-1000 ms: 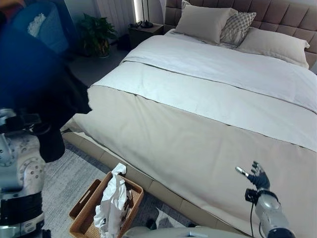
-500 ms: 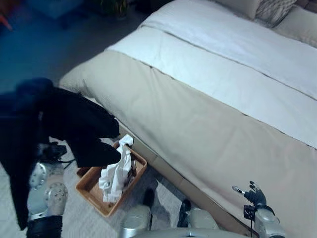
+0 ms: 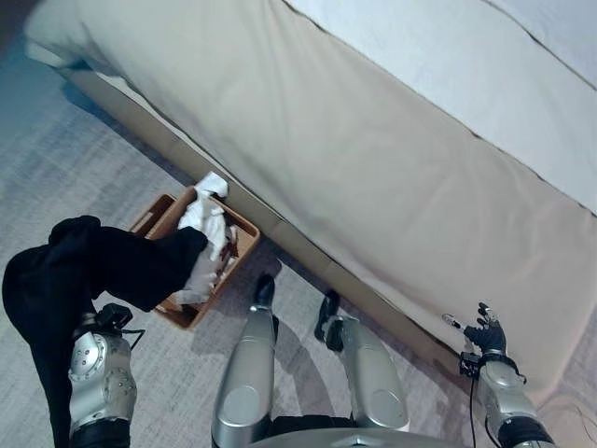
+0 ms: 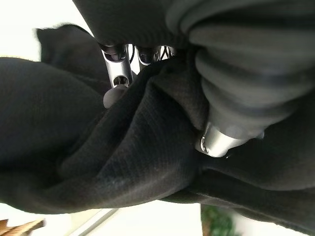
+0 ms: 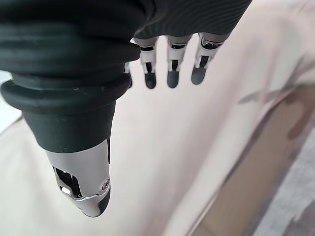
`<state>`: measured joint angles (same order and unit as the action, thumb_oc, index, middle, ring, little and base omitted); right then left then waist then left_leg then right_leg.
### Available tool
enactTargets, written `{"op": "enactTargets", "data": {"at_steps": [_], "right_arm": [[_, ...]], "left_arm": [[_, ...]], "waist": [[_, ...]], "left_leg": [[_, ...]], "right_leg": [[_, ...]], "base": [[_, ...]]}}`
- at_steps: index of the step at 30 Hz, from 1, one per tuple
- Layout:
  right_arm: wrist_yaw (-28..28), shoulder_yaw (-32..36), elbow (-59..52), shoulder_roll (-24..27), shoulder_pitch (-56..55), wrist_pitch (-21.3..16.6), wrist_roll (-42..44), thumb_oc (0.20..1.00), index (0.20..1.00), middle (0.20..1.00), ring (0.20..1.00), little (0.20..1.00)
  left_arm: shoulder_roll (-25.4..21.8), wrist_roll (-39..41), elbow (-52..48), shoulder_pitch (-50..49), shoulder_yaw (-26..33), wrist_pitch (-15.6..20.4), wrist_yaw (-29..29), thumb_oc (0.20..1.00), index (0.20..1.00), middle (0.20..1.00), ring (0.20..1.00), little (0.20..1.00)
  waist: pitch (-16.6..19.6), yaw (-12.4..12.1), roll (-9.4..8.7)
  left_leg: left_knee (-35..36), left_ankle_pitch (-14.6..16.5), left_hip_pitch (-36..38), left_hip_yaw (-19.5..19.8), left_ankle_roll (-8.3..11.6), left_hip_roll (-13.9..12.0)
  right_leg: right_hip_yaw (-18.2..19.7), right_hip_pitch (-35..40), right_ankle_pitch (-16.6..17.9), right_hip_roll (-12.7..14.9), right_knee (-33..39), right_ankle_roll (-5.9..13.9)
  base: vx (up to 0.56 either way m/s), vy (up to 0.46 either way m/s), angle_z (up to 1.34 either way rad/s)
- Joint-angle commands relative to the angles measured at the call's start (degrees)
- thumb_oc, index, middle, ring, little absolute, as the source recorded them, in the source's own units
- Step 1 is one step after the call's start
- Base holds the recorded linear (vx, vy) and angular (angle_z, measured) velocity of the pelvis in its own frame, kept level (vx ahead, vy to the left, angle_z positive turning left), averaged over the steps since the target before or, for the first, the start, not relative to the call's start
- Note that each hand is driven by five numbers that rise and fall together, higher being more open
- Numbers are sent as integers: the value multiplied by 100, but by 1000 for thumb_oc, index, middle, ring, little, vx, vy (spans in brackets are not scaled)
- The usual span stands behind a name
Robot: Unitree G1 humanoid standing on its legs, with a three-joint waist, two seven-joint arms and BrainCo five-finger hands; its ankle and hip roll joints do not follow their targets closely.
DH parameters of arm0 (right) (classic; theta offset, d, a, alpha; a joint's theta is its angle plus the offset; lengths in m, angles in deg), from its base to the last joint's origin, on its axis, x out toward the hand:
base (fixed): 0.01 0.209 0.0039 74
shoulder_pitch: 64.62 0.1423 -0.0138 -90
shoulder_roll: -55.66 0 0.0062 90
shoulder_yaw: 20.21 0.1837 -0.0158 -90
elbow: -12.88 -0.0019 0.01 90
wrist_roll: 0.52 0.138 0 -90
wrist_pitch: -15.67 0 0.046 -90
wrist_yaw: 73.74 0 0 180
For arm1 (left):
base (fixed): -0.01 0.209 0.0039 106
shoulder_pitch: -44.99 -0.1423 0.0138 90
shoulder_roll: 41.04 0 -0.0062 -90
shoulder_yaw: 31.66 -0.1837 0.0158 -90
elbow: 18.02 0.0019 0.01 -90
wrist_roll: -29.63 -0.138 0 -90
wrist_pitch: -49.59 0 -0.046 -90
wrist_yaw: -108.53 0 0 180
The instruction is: Pick up clothes into the bucket
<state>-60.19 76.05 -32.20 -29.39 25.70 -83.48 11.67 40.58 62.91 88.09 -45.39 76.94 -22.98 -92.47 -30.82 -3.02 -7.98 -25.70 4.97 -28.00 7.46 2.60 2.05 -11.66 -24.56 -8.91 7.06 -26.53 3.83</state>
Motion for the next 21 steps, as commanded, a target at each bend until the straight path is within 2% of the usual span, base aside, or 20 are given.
{"op": "enactTargets", "data": {"at_steps": [1,4,7,8,14,15,16,18,21], "right_arm": [[257,-362,-235,230,-3,-451,275,1000,1000,1000,1000,1000],[340,-479,-269,279,90,-538,381,1000,1000,1000,1000,1000],[351,-532,-347,306,134,-579,446,1000,1000,1000,1000,1000],[393,-567,-400,365,140,-630,485,1000,1000,1000,1000,1000],[460,-644,-533,490,224,-743,544,1000,1000,1000,1000,1000],[495,-665,-605,524,256,-778,588,1000,1000,1000,1000,1000],[499,-695,-703,579,223,-795,605,1000,1000,1000,1000,1000],[498,-715,-744,589,233,-798,620,1000,1000,1000,1000,1000],[481,-766,-875,677,273,-758,705,1000,1000,1000,1000,1000]], "left_arm": [[-579,-384,-81,155,108,596,-286,200,200,200,200,200],[-837,-500,251,312,-132,509,-370,200,200,200,200,200],[-960,-537,585,496,-307,471,-358,200,200,200,200,200],[-1085,-635,749,642,-508,427,-348,200,200,200,200,200],[-1474,-1179,1437,1110,-1029,118,-438,200,200,200,200,200],[-1586,-1297,1629,1219,-1141,31,-490,200,200,200,200,200],[-1621,-1381,1703,1183,-1201,-75,-511,200,200,200,200,200],[-1639,-1414,1861,1243,-1232,-139,-520,200,200,200,200,200],[-1640,-1553,2389,1366,-1466,-497,-384,200,200,200,200,200]], "waist": [[102,166,-77],[102,255,-169],[102,308,-194],[102,392,-184],[102,600,-205],[102,648,-223],[102,662,-224],[102,672,-245],[102,747,-300]], "left_leg": [[-543,240,-353,-84,-152,-75],[-991,442,-779,-189,-238,-122],[-1217,539,-1057,-223,-274,-124],[-1395,611,-1286,-252,-299,-97],[-1815,698,-1941,-263,-320,-62],[-2006,753,-2178,-266,-331,-65],[-2162,984,-2189,-225,-336,-77],[-2264,1031,-2288,-222,-339,-85],[-2652,1129,-2783,-211,-357,-81]], "right_leg": [[310,-331,666,348,249,347],[487,-759,649,265,28,344],[571,-1022,614,237,-127,353],[629,-1252,578,224,-259,346],[716,-1885,498,198,-598,316],[712,-2097,465,197,-748,310],[743,-2133,267,159,-937,334],[742,-2232,233,153,-1021,328],[724,-2670,171,156,-1386,315]], "base": [[-24,132,-21],[-14,88,-39],[-12,60,-33],[-24,93,-16],[-21,67,-8],[67,35,2],[75,41,1],[38,20,-6],[-5,3,-2]]}}
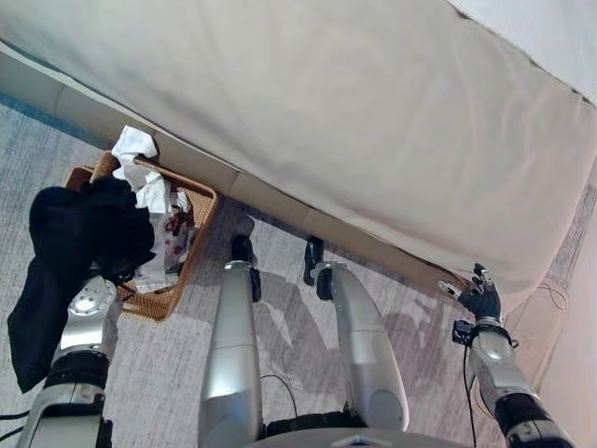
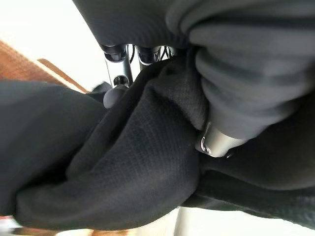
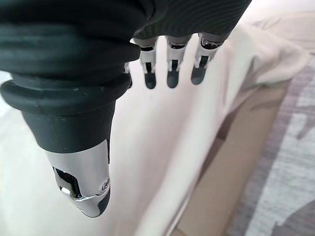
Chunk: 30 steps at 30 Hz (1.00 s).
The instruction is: Pick up clothes into the bucket
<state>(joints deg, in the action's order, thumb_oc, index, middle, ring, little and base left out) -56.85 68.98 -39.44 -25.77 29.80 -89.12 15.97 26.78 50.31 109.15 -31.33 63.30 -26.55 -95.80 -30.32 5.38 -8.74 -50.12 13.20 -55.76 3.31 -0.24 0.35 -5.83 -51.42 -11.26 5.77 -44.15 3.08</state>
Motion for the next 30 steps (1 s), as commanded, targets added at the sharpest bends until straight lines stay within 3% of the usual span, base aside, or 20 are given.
{"op": "enactTargets", "data": {"at_steps": [1,14,15,27,30], "right_arm": [[147,-53,-152,315,-132,-193,275,1000,1000,1000,1000,1000],[87,-49,-564,541,-278,-58,542,1000,1000,1000,1000,1000],[69,-98,-588,543,-292,-27,545,1000,1000,1000,1000,1000],[-36,-245,-736,553,-214,83,522,1000,1000,1000,1000,1000],[-77,-247,-701,558,-123,88,541,1000,1000,1000,1000,1000]], "left_arm": [[-263,-290,295,-24,-108,-136,-49,200,200,200,200,200],[-96,-208,796,122,-386,-707,147,200,200,200,200,200],[-65,-223,955,204,-418,-827,130,1000,1000,1000,1000,1000],[-7,-276,912,352,-376,-1034,-139,1000,1000,1000,1000,1000],[-280,-500,858,284,-259,-1114,-207,1000,1000,1000,1000,1000]], "waist": [[52,-97,-221],[52,43,-337],[52,57,-355],[52,55,-319],[52,36,-273]], "left_leg": [[-228,313,-25,204,-74,90],[-1078,454,-1407,336,-47,218],[-1129,458,-1531,352,-48,219],[-991,345,-1584,370,-46,223],[-669,231,-1439,389,-20,183]], "right_leg": [[142,-2,398,285,358,391],[-66,-1303,105,430,-648,333],[-81,-1406,97,448,-693,330],[-71,-1472,207,445,-533,308],[-64,-1307,360,427,-144,315]], "base": [[-8,33,-1],[17,0,6],[41,13,8],[10,2,2],[-27,-6,2]]}}
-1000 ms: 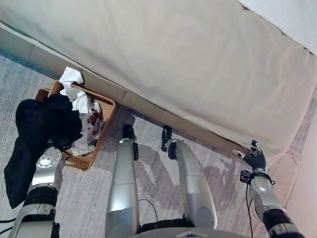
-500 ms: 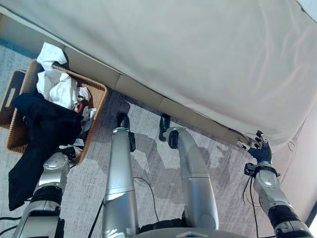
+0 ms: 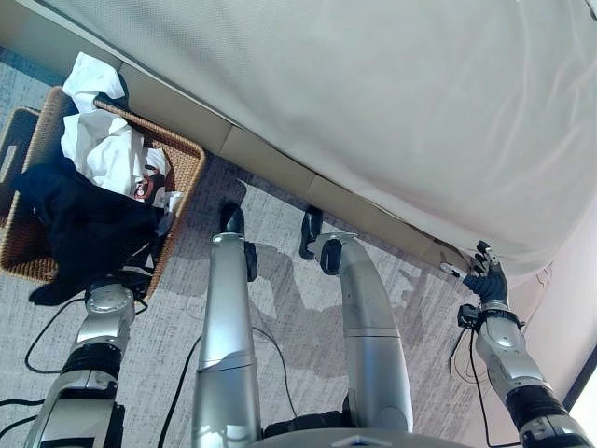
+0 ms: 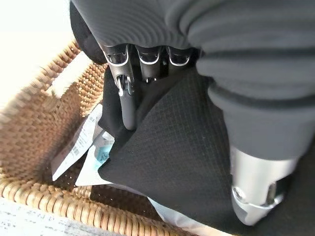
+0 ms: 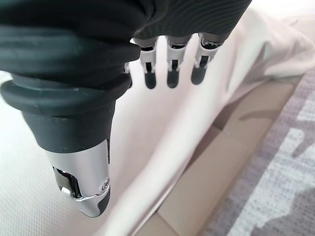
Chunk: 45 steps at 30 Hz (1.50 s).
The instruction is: Pick up clothes into the bucket
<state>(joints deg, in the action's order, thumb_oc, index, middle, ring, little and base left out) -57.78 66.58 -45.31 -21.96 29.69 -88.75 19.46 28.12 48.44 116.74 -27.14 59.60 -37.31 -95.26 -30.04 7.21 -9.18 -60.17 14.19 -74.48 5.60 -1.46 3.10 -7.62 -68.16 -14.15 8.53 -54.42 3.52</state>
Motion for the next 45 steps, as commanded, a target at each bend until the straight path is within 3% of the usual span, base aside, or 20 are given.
{"op": "enactTargets", "data": {"at_steps": [1,8,12,17,23,24,26,27,31,33,39,40,45], "right_arm": [[0,-6,-104,181,-98,57,180,1000,1000,1000,1000,1000],[-82,43,37,166,-23,95,121,1000,1000,1000,1000,1000],[-109,18,68,142,7,120,53,1000,1000,1000,1000,1000],[-113,-13,119,44,94,174,-21,1000,1000,1000,1000,1000],[-82,33,348,-2,243,347,-150,1000,1000,1000,1000,1000],[-120,89,418,32,308,428,-242,1000,1000,1000,1000,1000],[-139,124,504,61,314,475,-300,1000,1000,1000,1000,1000],[-135,225,635,94,406,500,-371,1000,1000,1000,1000,1000],[-128,364,766,90,380,519,-501,1000,1000,1000,1000,1000],[-137,535,888,51,254,559,-626,1000,1000,1000,1000,1000],[-234,792,1129,-286,-139,571,-557,1000,1000,1000,1000,1000],[-331,825,1222,-446,-260,529,-425,1000,1000,1000,1000,1000],[-626,667,1787,-599,-397,563,-436,1000,1000,1000,1000,1000]], "left_arm": [[-501,-402,51,-178,146,-54,-304,1000,1000,1000,1000,1000],[-1170,-1282,-226,-551,499,-212,-483,1000,1000,1000,1000,1000],[-1230,-1444,-265,-671,602,-195,-516,1000,1000,1000,1000,1000],[-997,-1413,-277,-792,696,-166,-546,1000,1000,1000,1000,1000],[-420,-1048,-57,-906,454,-79,-42,1000,1000,1000,1000,1000],[-274,-977,2,-979,315,-64,323,1000,1000,1000,1000,1000],[-239,-982,134,-987,270,-89,460,1000,1000,1000,1000,1000],[-189,-1159,385,-882,113,-103,660,1000,1000,1000,1000,1000],[-103,-1443,482,-924,-11,-65,768,1000,1000,1000,1000,1000],[175,-1400,398,-1110,85,31,784,1000,1000,1000,1000,1000],[926,-250,59,-1588,470,563,962,1000,1000,1000,1000,1000],[1258,410,-54,-1731,574,733,1205,1000,1000,1000,1000,1000],[1867,834,291,-1967,416,677,1686,1000,1000,1000,1000,1000]], "waist": [[24,-151,-226],[24,-253,-85],[24,-277,-12],[24,-330,141],[24,-396,422],[24,-392,527],[24,-379,571],[24,-327,635],[24,-308,774],[24,-308,896],[694,-298,1032],[951,-318,1053],[1477,-258,1189]], "left_leg": [[392,119,476,163,103,-100],[911,-54,878,116,77,-142],[1161,-159,1087,75,70,-130],[1681,-340,1596,-89,72,-106],[2534,-613,2662,-350,60,1],[2904,-713,3132,-420,67,27],[3071,-761,3361,-454,72,50],[3434,-1058,3673,-535,82,94],[3806,-1130,4430,-575,126,113],[4180,-1151,5291,-558,161,105],[4840,-1248,6217,-538,266,83],[5023,-1267,6464,-548,303,70],[5545,-1377,7089,-598,399,-91]], "right_leg": [[116,410,680,143,962,274],[106,800,844,120,1476,339],[131,978,939,118,1700,357],[188,1367,1124,123,2085,396],[287,2179,1239,152,2503,384],[306,2569,1280,167,2731,397],[312,2779,1306,168,2851,397],[288,3050,1529,217,3151,356],[299,3712,1505,213,3363,350],[272,4518,1440,185,3588,340],[228,5413,1409,64,4177,332],[217,5674,1402,0,4395,324],[276,6243,1354,-159,4774,270]], "base": [[-35,0,3],[-9,-4,-1],[-8,-1,1],[-30,23,-5],[-21,31,-11],[-9,30,-13],[-36,23,-7],[-66,0,-6],[44,-12,-3],[109,-74,-5],[153,-115,-3],[129,-152,-2],[115,-111,-6]]}}
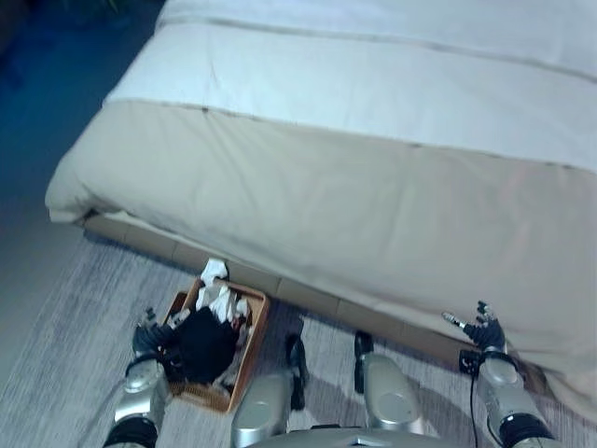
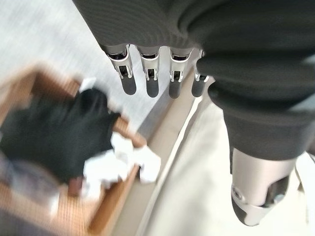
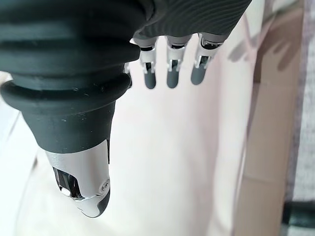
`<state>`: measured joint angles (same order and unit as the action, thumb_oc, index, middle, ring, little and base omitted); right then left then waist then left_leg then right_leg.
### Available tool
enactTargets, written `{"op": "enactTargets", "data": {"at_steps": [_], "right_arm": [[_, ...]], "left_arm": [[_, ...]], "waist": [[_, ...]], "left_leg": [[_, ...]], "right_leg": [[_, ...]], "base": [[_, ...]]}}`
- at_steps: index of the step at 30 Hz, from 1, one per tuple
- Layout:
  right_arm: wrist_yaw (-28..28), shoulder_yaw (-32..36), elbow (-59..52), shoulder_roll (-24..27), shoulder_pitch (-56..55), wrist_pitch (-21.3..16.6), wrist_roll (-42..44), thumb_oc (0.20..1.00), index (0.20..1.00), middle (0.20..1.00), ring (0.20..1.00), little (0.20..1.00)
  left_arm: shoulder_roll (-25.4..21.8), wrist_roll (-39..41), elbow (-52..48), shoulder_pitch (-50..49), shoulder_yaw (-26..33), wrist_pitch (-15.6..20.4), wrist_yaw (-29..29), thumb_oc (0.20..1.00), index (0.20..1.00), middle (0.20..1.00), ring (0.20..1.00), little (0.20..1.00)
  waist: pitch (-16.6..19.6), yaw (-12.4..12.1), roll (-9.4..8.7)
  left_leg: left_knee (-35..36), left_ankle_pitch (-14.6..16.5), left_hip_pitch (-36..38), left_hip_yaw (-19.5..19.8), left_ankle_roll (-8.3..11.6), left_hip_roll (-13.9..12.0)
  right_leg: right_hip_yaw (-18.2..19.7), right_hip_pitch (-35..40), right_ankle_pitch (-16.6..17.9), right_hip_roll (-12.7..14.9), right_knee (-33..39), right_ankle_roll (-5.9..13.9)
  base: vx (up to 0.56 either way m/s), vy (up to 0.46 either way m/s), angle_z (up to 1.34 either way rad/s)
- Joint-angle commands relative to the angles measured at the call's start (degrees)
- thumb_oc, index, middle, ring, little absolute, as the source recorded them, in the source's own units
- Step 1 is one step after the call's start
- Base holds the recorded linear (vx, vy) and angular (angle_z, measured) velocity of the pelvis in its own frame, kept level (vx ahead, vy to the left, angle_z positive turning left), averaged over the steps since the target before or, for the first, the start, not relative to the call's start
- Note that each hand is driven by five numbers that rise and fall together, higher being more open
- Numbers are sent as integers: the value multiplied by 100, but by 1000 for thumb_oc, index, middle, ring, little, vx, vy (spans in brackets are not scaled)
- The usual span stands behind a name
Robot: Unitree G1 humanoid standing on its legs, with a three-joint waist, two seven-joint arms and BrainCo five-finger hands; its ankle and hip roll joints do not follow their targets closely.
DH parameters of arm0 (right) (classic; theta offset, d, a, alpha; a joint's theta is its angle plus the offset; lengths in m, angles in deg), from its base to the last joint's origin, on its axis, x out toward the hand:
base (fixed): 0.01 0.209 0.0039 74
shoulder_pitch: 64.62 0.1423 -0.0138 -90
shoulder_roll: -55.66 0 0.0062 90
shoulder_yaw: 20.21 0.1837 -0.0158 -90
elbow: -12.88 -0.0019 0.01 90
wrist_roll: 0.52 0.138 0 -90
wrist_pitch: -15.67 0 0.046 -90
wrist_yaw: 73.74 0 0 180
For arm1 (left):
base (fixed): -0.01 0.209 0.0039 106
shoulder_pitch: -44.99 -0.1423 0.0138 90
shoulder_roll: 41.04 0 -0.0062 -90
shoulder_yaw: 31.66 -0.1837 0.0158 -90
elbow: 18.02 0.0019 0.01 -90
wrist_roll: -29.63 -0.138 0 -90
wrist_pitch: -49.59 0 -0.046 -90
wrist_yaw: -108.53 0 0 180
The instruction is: Pick up clothes into the bucket
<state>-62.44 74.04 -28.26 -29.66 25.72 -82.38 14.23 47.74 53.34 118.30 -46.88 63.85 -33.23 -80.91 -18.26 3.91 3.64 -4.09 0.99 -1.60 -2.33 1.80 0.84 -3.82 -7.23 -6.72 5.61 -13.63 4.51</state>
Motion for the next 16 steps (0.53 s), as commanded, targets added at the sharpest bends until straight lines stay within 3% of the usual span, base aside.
{"op": "enactTargets", "data": {"at_steps": [1,7,16], "right_arm": [[-161,-81,83,174,-1,-75,88,1000,1000,1000,1000,1000],[-596,-373,1203,-28,-40,196,148,1000,1000,1000,1000,1000],[-699,-533,1997,-258,-160,387,-321,1000,1000,1000,1000,1000]], "left_arm": [[-94,345,137,4,-10,272,253,1000,1000,1000,1000,1000],[340,-83,833,-21,-282,174,309,1000,1000,1000,1000,1000],[655,-744,1803,-139,-567,-68,528,1000,1000,1000,1000,1000]], "waist": [[295,73,-90],[792,54,-121],[1017,-39,-249]], "left_leg": [[-48,-62,-183,194,74,133],[216,-93,274,200,138,-1],[-31,92,537,238,158,-32]], "right_leg": [[-104,163,613,131,703,170],[-187,677,500,26,930,86],[-255,1223,401,-70,1187,22]], "base": [[136,-150,-3],[93,-136,6],[63,-88,2]]}}
